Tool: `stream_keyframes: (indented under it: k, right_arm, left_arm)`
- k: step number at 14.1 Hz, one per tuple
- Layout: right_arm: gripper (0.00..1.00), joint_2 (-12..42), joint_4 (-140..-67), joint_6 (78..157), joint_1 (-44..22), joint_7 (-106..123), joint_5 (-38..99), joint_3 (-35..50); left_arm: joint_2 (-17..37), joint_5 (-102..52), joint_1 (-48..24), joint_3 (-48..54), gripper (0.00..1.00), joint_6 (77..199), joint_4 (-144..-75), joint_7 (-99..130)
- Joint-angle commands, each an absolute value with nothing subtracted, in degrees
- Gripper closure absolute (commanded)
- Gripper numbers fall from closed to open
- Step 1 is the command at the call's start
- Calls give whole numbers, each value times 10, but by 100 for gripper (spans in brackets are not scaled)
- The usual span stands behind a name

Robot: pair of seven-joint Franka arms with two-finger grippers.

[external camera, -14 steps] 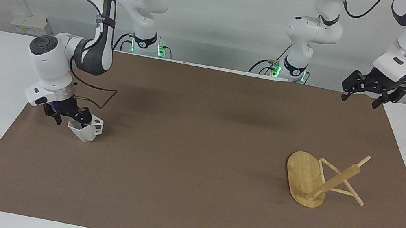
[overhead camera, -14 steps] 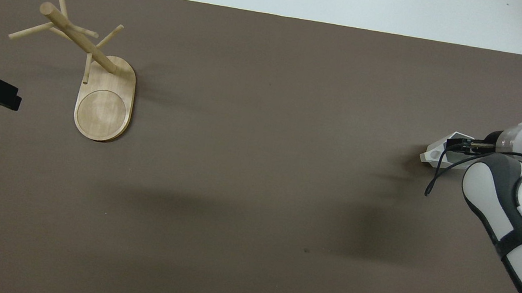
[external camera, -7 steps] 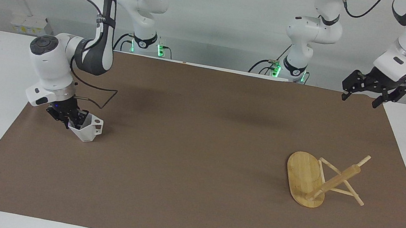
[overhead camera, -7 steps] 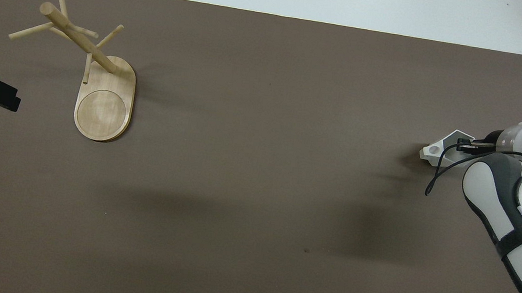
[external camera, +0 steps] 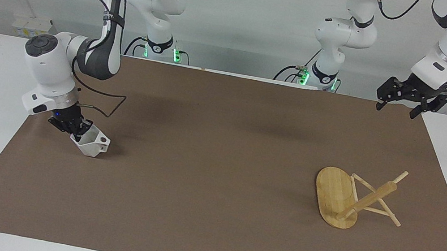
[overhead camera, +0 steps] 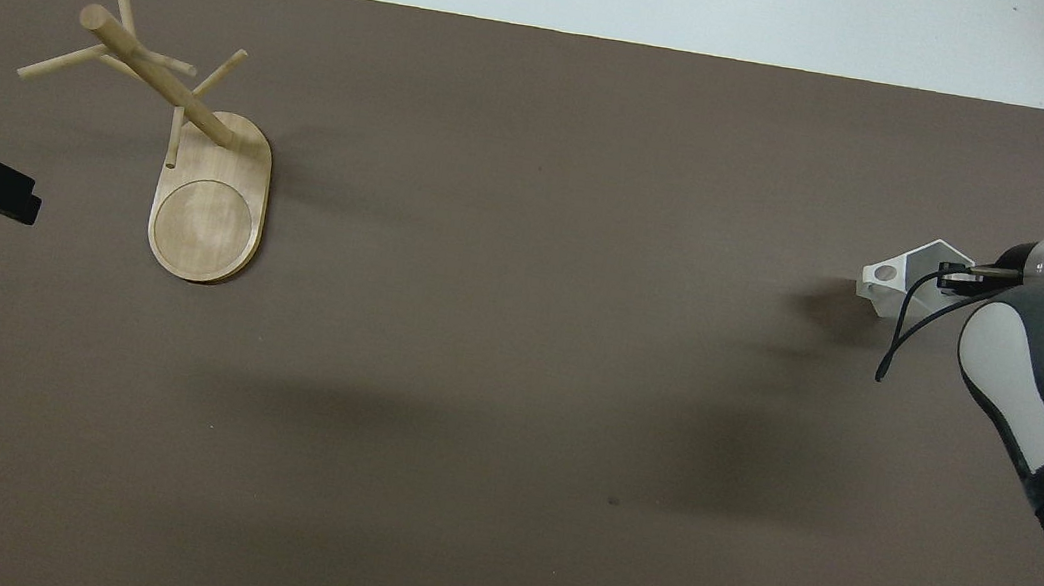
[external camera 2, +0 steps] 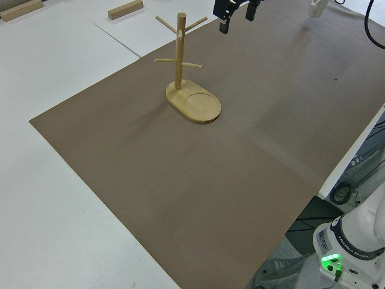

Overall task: Hang cup on rack
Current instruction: 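Grasp the white cup rim with the right gripper and lift it, then carry the cup toward the left gripper while the left gripper approaches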

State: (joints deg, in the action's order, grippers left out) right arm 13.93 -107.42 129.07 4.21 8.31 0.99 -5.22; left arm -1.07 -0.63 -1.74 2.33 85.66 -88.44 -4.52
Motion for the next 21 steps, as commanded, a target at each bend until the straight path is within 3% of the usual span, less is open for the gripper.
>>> stream_keyframes:
  k: [1, 4, 9, 14, 18, 21]
  right_arm:
    - [100, 113, -1014, 1209, 50, 87, 17, -47]
    - [100, 111, -934, 1144, 46, 88, 17, -41]
    - [100, 76, -902, 1070, 43, 89, 22, 17]
    - [100, 40, -893, 976, 45, 92, 223, 25]
    - [100, 34, -893, 967, 41, 83, 343, 47]
    - [100, 34, -902, 1007, 41, 7, 366, 102]
  left_arm:
    - [-23, -4, -11, 25, 0, 868, -901, -61]
    - [-28, -6, -4, 25, 0, 895, -917, -89]
    - [-29, -52, 10, 24, 0, 905, -918, -219]
    - [-35, -112, 22, 25, 0, 932, -939, -366]
    - [-45, -167, 27, 25, 0, 935, -955, -474]
    - [-49, -219, 26, 25, 0, 934, -963, -511]
